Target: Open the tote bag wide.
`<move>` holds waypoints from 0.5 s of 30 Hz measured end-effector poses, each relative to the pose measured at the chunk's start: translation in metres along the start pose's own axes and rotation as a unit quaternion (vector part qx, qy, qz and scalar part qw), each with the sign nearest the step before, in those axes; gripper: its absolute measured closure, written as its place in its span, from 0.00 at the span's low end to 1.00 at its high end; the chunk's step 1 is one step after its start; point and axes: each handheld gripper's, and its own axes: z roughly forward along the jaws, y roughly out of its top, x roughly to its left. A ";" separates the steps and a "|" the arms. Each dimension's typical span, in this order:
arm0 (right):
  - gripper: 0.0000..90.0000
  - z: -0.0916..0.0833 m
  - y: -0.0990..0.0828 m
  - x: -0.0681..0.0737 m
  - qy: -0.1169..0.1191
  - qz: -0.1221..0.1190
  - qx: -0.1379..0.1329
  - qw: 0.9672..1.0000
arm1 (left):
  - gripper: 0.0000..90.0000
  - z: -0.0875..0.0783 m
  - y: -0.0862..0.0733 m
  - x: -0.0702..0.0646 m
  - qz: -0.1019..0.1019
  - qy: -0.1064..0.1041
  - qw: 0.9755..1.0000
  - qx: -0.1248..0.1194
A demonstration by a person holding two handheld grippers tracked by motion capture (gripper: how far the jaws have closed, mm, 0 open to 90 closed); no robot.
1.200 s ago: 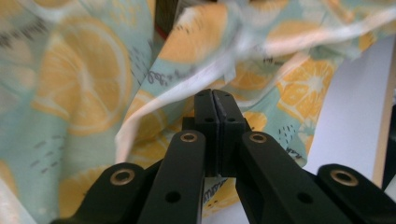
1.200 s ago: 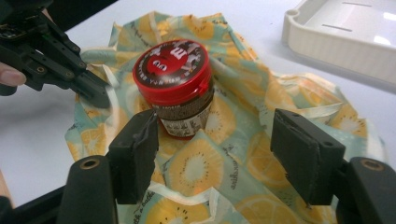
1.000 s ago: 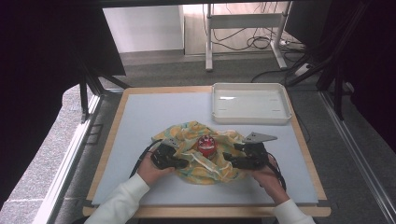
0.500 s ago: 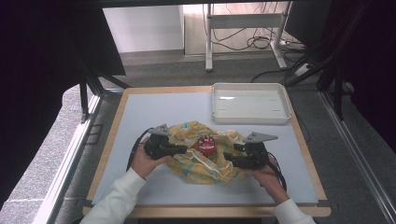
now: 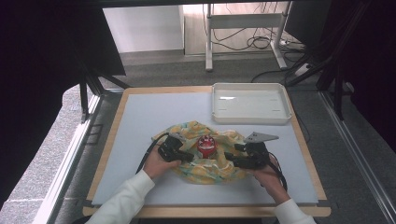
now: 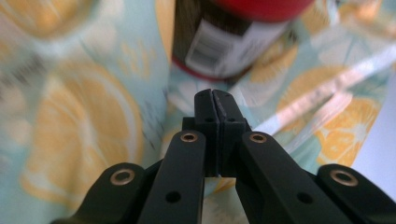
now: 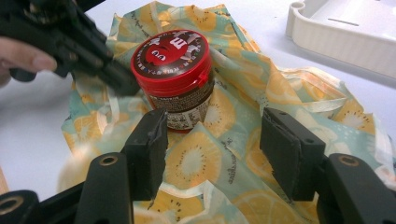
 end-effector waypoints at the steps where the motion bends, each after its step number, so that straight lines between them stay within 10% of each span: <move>1: 0.46 0.000 0.000 0.000 0.000 0.000 0.000 1.000 | 1.00 0.000 0.000 0.000 0.000 0.000 1.000 0.000; 7: 0.46 0.000 -0.001 0.000 -0.001 0.000 0.001 1.000 | 1.00 0.003 -0.001 -0.004 0.005 0.002 1.000 -0.002; 15: 0.46 -0.001 -0.002 -0.002 -0.004 0.001 -0.001 1.000 | 1.00 -0.023 0.004 -0.014 0.016 0.005 0.998 -0.062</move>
